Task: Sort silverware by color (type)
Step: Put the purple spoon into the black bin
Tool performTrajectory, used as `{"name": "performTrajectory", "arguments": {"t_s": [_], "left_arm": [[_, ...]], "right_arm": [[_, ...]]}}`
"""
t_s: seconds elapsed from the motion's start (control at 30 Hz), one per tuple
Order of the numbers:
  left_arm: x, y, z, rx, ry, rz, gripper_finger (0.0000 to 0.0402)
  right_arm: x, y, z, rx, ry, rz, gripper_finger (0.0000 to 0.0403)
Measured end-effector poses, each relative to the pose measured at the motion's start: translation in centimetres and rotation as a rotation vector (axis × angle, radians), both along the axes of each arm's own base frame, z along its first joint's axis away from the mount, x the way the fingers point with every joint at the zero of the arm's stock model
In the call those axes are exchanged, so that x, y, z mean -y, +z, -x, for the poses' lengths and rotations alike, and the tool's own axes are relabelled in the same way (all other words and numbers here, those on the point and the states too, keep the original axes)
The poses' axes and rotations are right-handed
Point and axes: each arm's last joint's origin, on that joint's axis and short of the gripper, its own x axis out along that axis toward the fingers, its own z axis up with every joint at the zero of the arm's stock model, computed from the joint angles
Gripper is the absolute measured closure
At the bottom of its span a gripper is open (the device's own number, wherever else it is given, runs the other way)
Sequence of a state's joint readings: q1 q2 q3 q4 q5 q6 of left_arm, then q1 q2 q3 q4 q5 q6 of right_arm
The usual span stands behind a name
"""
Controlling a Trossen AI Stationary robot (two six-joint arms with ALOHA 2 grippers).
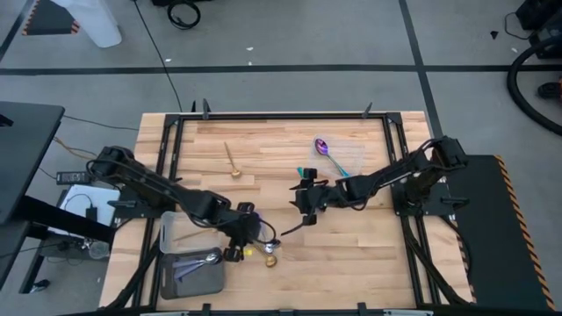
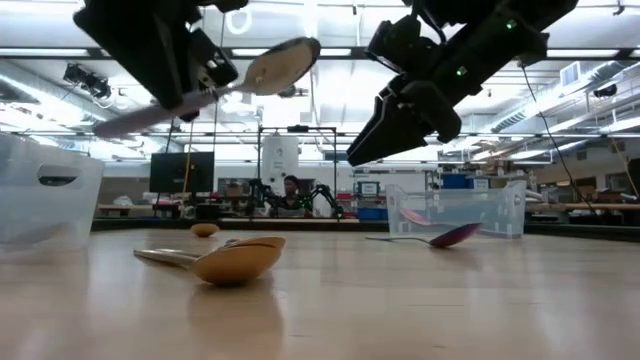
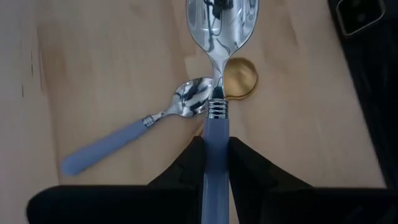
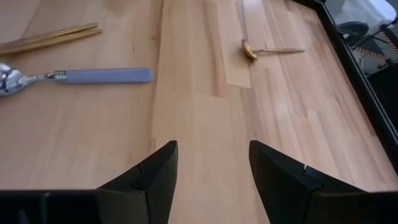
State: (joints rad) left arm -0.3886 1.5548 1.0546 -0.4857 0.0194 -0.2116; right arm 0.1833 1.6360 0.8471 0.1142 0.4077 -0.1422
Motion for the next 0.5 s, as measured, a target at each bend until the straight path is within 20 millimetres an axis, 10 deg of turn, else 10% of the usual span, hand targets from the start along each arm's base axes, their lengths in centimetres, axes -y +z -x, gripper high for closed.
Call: {"name": "performTrajectory", "arguments": {"t_s": [0.5], "left_arm": [[2.2, 2.6, 2.9, -0.106, 0.206, 0.294, 0.0345]], "right_arm": [[2.7, 0.6, -0.9, 0.064, 0.074, -0.05, 0.0195]]}}
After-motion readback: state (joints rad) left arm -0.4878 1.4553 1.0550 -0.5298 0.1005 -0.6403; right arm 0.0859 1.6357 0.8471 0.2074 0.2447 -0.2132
